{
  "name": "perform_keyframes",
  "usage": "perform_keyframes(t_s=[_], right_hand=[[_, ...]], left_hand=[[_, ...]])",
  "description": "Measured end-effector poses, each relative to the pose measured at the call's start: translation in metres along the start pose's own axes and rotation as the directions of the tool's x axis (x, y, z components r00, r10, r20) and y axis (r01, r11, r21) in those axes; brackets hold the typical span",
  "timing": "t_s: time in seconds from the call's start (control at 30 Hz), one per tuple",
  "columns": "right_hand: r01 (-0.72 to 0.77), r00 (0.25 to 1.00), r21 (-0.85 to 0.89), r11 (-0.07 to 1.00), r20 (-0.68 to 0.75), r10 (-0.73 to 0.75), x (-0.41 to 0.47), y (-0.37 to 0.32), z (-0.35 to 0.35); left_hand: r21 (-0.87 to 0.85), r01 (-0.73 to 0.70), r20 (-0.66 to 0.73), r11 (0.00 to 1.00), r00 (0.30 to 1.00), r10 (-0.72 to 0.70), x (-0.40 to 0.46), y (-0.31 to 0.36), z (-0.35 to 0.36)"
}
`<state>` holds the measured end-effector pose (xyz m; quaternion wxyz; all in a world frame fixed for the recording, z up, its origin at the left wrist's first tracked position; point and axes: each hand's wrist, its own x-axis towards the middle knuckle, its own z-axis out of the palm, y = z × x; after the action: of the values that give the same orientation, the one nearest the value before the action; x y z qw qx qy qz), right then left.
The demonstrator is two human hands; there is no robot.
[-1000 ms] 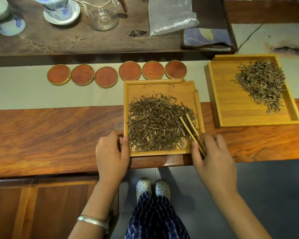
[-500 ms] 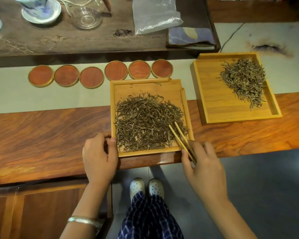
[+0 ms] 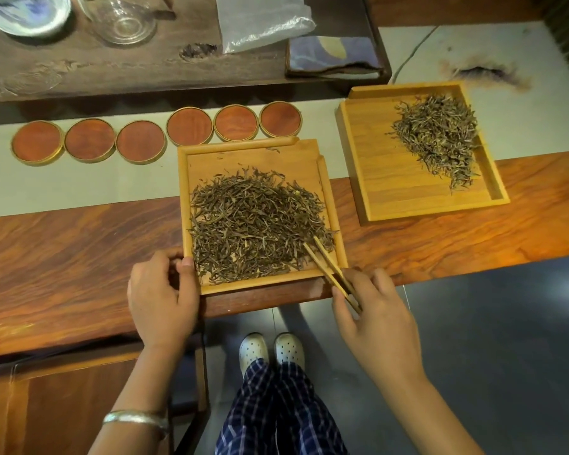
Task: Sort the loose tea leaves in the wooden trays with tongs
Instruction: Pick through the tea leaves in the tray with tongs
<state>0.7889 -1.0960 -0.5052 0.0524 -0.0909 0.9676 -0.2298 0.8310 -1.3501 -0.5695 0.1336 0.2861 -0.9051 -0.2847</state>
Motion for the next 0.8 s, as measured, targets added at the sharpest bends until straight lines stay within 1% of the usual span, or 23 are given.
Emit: perform_keyframes(t_s=[0.07, 0.2, 0.3, 0.47, 0.6, 0.7, 0.8], right_hand=[[-0.004, 1.000, 0.002, 1.000, -0.023, 0.004, 0.000, -0.001, -0.005], [0.045, 0.998, 0.072, 0.996, -0.050, -0.041, 0.019, -0.014, -0.004], [0.058, 0.997, 0.055, 0.997, -0.060, -0.054, 0.030, -0.021, 0.002], [0.035, 0.999, 0.028, 0.999, -0.005, -0.034, 0.015, -0.006, 0.004], [0.008, 1.000, 0.009, 1.000, -0.025, -0.008, 0.004, 0.001, -0.004], [0.029, 0.998, 0.008, 1.000, -0.056, -0.029, 0.013, -0.005, -0.004], [0.068, 0.997, 0.012, 0.998, -0.034, -0.068, 0.021, -0.015, 0.001]], left_hand=[[0.001, 0.007, 0.003, 1.000, 1.000, -0.007, 0.000, -0.001, 0.000], [0.001, 0.013, -0.007, 1.000, 1.000, -0.013, 0.001, -0.001, 0.002], [-0.006, 0.008, -0.008, 1.000, 1.000, -0.008, 0.000, -0.003, 0.003], [0.000, 0.012, -0.006, 1.000, 1.000, -0.012, 0.001, -0.003, 0.003], [0.004, 0.009, -0.006, 1.000, 1.000, -0.009, 0.001, -0.003, 0.003], [0.002, 0.003, -0.006, 1.000, 1.000, -0.003, 0.001, -0.003, 0.003], [0.004, -0.005, -0.013, 1.000, 1.000, 0.005, 0.001, -0.003, 0.003]])
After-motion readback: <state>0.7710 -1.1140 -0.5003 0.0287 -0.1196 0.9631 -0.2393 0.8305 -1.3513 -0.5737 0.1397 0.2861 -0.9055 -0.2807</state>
